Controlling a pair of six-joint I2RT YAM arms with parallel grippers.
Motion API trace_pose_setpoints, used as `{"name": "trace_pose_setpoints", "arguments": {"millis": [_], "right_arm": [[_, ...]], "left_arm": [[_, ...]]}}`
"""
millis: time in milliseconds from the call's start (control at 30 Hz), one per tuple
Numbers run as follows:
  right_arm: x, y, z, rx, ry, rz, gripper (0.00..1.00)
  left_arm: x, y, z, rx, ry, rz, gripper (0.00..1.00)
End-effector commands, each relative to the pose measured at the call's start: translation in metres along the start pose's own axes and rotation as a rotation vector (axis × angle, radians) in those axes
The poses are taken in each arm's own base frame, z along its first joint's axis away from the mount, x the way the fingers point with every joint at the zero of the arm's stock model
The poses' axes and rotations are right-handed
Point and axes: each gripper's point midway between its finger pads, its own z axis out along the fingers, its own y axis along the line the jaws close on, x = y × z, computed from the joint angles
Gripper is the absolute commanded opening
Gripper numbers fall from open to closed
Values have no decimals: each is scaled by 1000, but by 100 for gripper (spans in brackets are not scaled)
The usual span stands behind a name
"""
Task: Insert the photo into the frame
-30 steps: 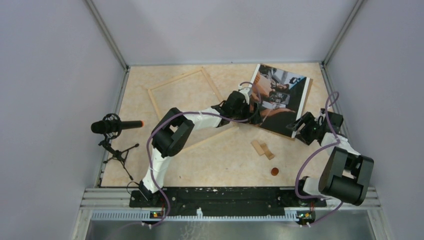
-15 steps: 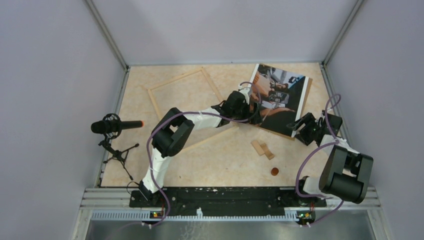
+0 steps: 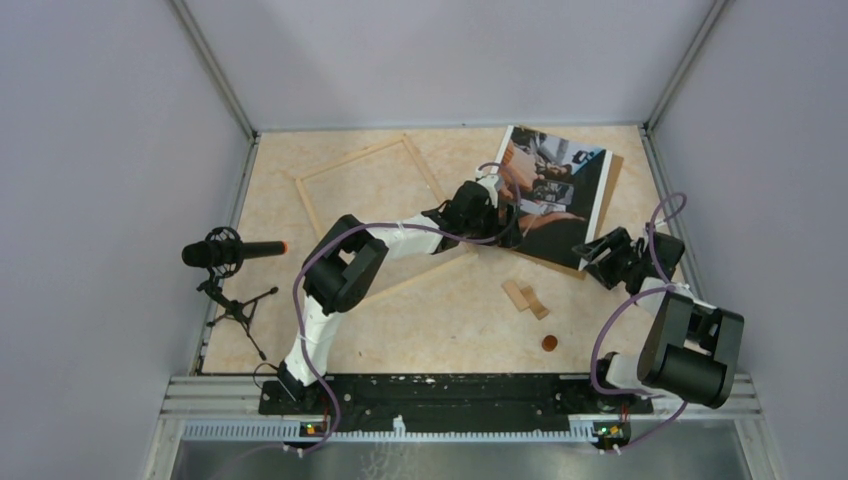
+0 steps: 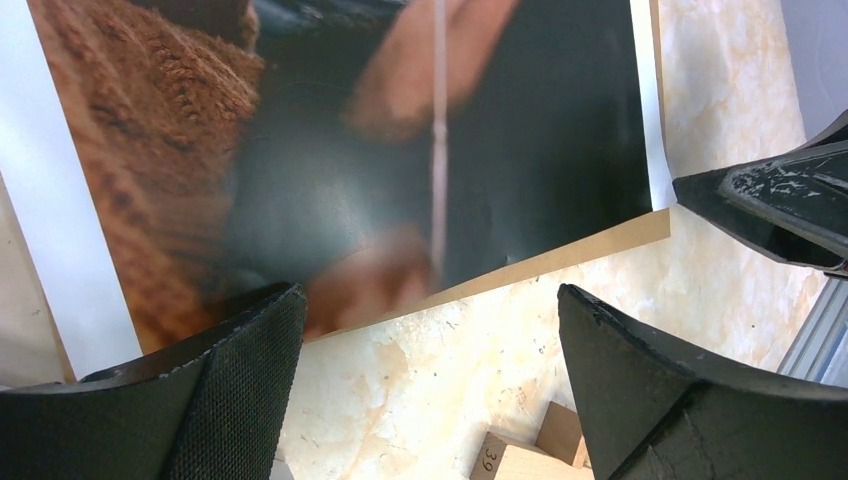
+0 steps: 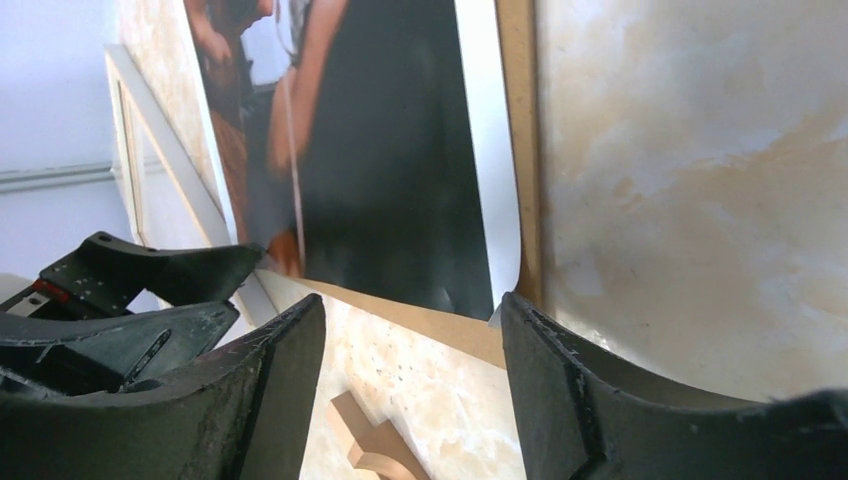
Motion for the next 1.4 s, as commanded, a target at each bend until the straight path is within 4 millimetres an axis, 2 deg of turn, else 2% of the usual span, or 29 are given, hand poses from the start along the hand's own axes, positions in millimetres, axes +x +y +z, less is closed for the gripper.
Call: {"name": "trace_pose_setpoints", "arguments": {"millis": [0,200,300,400,533,667,833,1133,1367], "right_arm": [[-8,19,2,-98,-13,-25,67],[-13,3,12,-36,-24,-7,70],[-13,-9,11,42,-26,-1,70],[-12,-14,8,69,-32,-13,71],[-28,-5,7,59,-72,-79,72],[-55,15,7,13,-132,-132,72],[-76,31,17,-33,-134,-152,70],[-84,28,49,-22,-82,-142,65],[-82,22,56,-3,-77,-142,61]], "left_arm": [[11,12,2,-23,25,-8,99],[13,20,3,-30,36,-33,99],[13,20,3,-31,37,-33,99],[11,20,3,-32,31,-33,99],[13,22,3,-36,37,-35,99],[17,27,4,-45,43,-40,99],[16,26,4,-36,44,-46,99],[18,27,5,-32,52,-49,99],[20,28,7,-28,57,-54,99]]}}
